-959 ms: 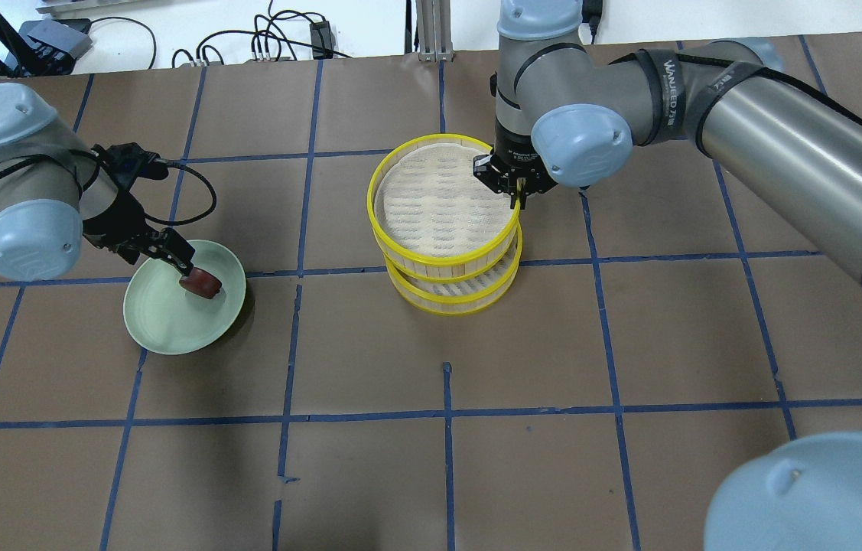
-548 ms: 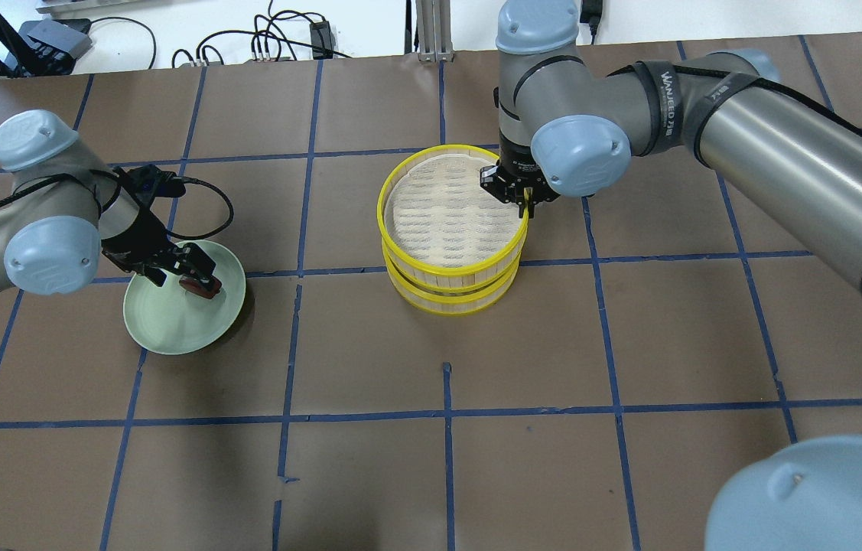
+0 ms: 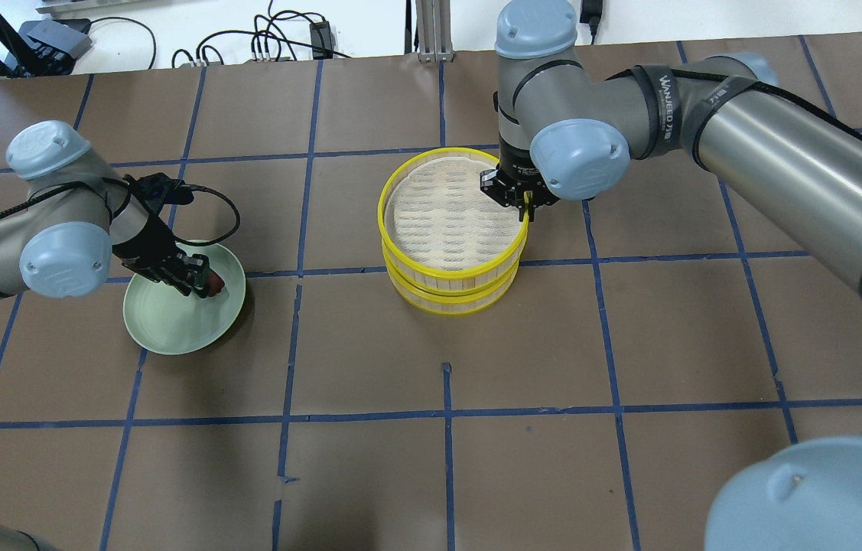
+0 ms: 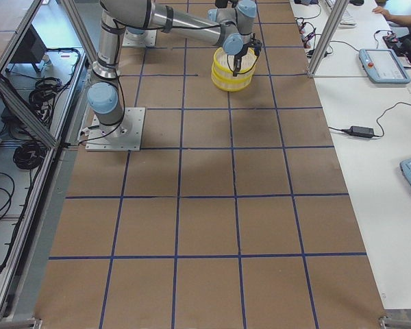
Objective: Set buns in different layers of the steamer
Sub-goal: 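Grasp the dark red bun from the plate with the left gripper and lift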
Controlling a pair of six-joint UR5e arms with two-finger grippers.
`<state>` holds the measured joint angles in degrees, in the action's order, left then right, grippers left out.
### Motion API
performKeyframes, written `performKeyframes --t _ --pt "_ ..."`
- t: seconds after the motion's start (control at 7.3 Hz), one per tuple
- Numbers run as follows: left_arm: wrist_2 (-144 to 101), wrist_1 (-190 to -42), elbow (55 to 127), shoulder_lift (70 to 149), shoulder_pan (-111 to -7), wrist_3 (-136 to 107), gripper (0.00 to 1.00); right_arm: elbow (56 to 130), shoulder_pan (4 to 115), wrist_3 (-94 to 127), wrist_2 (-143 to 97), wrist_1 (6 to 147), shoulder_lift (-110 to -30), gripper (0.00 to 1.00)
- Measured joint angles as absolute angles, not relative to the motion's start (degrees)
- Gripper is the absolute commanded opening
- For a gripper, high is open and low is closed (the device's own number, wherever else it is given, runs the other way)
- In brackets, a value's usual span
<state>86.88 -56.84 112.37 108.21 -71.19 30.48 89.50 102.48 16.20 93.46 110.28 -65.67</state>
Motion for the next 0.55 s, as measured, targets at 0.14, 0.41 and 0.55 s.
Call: performKeyframes --t 0.14,0.41,0.55 --pt "86.9 -55.8 112.3 107.7 -71.3 30.4 0.00 89.5 102.5 16.3 93.5 110.1 -65.7 0.14" --pt "86.9 -54.9 111.4 104.6 -71.5 30.1 0.00 89.5 102.7 16.4 93.2 110.1 -65.7 0.17" --pt "86.9 -55.7 111.0 102.4 -71.7 30.1 0.00 89.6 103.0 16.5 93.1 110.1 -65.7 0.18"
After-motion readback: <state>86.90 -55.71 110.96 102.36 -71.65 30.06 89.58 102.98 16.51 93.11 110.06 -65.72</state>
